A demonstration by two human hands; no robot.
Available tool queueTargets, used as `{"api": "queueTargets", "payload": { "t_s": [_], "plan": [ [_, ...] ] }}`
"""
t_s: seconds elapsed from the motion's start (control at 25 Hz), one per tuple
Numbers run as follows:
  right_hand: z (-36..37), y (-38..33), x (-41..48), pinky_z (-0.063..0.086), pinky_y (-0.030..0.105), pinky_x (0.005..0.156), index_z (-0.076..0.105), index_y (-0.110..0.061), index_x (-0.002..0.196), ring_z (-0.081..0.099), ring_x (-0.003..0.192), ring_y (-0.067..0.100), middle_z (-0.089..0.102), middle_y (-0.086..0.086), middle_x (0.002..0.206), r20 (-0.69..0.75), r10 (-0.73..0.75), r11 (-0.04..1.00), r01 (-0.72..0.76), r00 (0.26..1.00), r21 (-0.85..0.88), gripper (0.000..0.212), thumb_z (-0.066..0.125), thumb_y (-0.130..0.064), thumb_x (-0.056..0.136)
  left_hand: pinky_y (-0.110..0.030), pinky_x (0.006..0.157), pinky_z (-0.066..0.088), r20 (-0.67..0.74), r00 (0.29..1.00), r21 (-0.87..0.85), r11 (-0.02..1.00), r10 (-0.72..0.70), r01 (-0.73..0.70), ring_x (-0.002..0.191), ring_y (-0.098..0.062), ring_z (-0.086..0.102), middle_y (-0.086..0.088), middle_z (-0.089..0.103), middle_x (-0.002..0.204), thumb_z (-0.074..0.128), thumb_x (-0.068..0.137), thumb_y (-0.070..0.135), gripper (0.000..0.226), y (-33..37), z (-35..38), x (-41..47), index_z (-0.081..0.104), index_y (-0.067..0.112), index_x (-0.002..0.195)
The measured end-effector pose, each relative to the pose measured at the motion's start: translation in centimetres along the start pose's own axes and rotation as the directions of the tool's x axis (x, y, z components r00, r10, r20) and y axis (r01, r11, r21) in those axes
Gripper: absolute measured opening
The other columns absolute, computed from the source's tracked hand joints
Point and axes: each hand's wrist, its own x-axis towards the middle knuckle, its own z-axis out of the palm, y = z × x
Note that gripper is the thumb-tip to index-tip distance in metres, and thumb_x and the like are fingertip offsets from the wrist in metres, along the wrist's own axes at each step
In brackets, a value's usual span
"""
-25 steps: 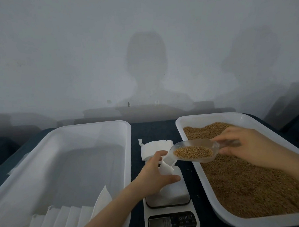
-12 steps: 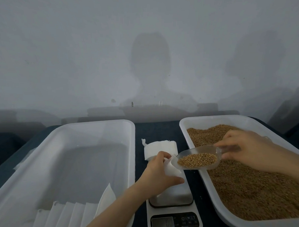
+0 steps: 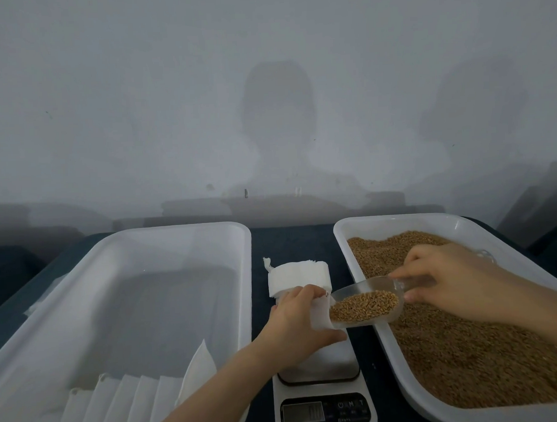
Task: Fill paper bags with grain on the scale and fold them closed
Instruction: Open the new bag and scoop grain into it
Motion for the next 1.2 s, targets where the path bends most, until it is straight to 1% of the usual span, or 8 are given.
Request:
{"api": "queueTargets", "payload": {
  "t_s": [0.2, 0.36, 0.6, 0.8, 0.92, 1.04, 1.12, 1.2],
  "plan": [
    [-0.8, -0.5, 0.2, 0.035, 0.018, 0.07, 0.059, -0.051, 0.111, 0.046, 0.086, -0.007, 0.049, -0.028, 0.09, 0.008, -0.024, 0.999, 0.025, 1.0, -0.04, 0.031, 0.064, -0.048, 0.08, -0.029, 0.097, 0.045, -0.01, 1.0, -0.056, 0.998, 0.0, -0.001, 0.107, -0.005, 0.048, 0.021, 0.046, 0.112, 0.078, 0.067, 0.053, 0.069, 0.4, -0.3, -0.1, 0.046, 0.033, 0.125],
    [-1.9, -1.6, 0.7, 0.043, 0.028, 0.081, 0.059, -0.055, 0.109, 0.043, 0.091, -0.002, 0.047, -0.03, 0.089, 0.04, -0.057, 0.992, 0.061, 0.998, -0.107, 0.027, 0.061, -0.05, 0.082, -0.03, 0.095, 0.047, -0.002, 1.0, -0.074, 0.997, -0.008, 0.008, 0.106, -0.005, 0.049, 0.022, 0.046, 0.11, 0.078, 0.065, 0.054, 0.071, 0.7, -0.3, -0.2, 0.045, 0.034, 0.125],
    [-3.2, -3.2, 1.3, 0.046, 0.036, 0.081, 0.062, -0.052, 0.108, 0.044, 0.093, 0.009, 0.048, -0.022, 0.09, 0.077, -0.082, 0.98, 0.094, 0.994, -0.175, 0.024, 0.06, -0.047, 0.085, -0.034, 0.098, 0.045, -0.019, 1.0, -0.068, 0.998, 0.004, -0.005, 0.107, -0.003, 0.048, 0.029, 0.044, 0.104, 0.077, 0.062, 0.059, 0.071, 0.7, -0.3, -0.2, 0.045, 0.037, 0.122],
    [-4.1, -4.7, 1.5, 0.042, 0.031, 0.084, 0.06, -0.049, 0.115, 0.044, 0.096, 0.013, 0.048, -0.021, 0.094, 0.123, -0.077, 0.959, 0.107, 0.989, -0.263, 0.028, 0.058, -0.046, 0.087, -0.036, 0.1, 0.044, -0.032, 0.999, -0.052, 0.999, 0.012, -0.013, 0.108, -0.002, 0.046, 0.035, 0.039, 0.098, 0.074, 0.062, 0.064, 0.07, 0.6, -0.4, -0.3, 0.043, 0.042, 0.12],
    [-4.9, -6.1, 1.7, 0.037, 0.029, 0.084, 0.063, -0.041, 0.113, 0.042, 0.097, 0.016, 0.048, -0.017, 0.098, 0.151, -0.079, 0.911, 0.133, 0.985, -0.391, 0.026, 0.052, -0.044, 0.09, -0.035, 0.098, 0.046, -0.053, 0.999, -0.058, 0.998, 0.011, -0.014, 0.107, -0.003, 0.047, 0.032, 0.04, 0.101, 0.073, 0.063, 0.065, 0.069, 0.6, -0.4, -0.3, 0.043, 0.042, 0.12],
    [-5.5, -8.0, 1.9, 0.034, 0.028, 0.092, 0.065, -0.032, 0.107, 0.048, 0.094, 0.016, 0.051, -0.012, 0.098, 0.136, -0.148, 0.826, 0.198, 0.98, -0.528, 0.022, 0.05, -0.038, 0.092, -0.034, 0.099, 0.044, -0.087, 0.996, -0.059, 0.998, 0.006, -0.012, 0.103, -0.003, 0.046, 0.032, 0.039, 0.096, 0.073, 0.065, 0.063, 0.068, 0.7, -0.6, -0.4, 0.044, 0.038, 0.121],
    [-5.5, -9.3, 2.0, 0.031, 0.031, 0.097, 0.064, -0.029, 0.1, 0.052, 0.088, 0.015, 0.051, -0.008, 0.095, 0.115, -0.223, 0.752, 0.246, 0.968, -0.611, 0.015, 0.052, -0.028, 0.091, -0.032, 0.098, 0.044, -0.109, 0.994, -0.044, 0.999, 0.004, -0.009, 0.1, -0.004, 0.047, 0.031, 0.039, 0.094, 0.073, 0.067, 0.06, 0.066, 0.8, -0.7, -0.4, 0.045, 0.035, 0.121],
    [-5.3, -10.3, 1.9, 0.031, 0.034, 0.098, 0.062, -0.025, 0.091, 0.053, 0.086, 0.017, 0.047, -0.004, 0.088, 0.094, -0.263, 0.7, 0.257, 0.96, -0.667, 0.014, 0.053, -0.015, 0.086, -0.027, 0.09, 0.046, -0.117, 0.993, -0.058, 0.998, -0.017, 0.01, 0.098, -0.005, 0.049, 0.025, 0.043, 0.099, 0.074, 0.067, 0.059, 0.065, 0.8, -0.8, -0.4, 0.045, 0.033, 0.12]
  ]
}}
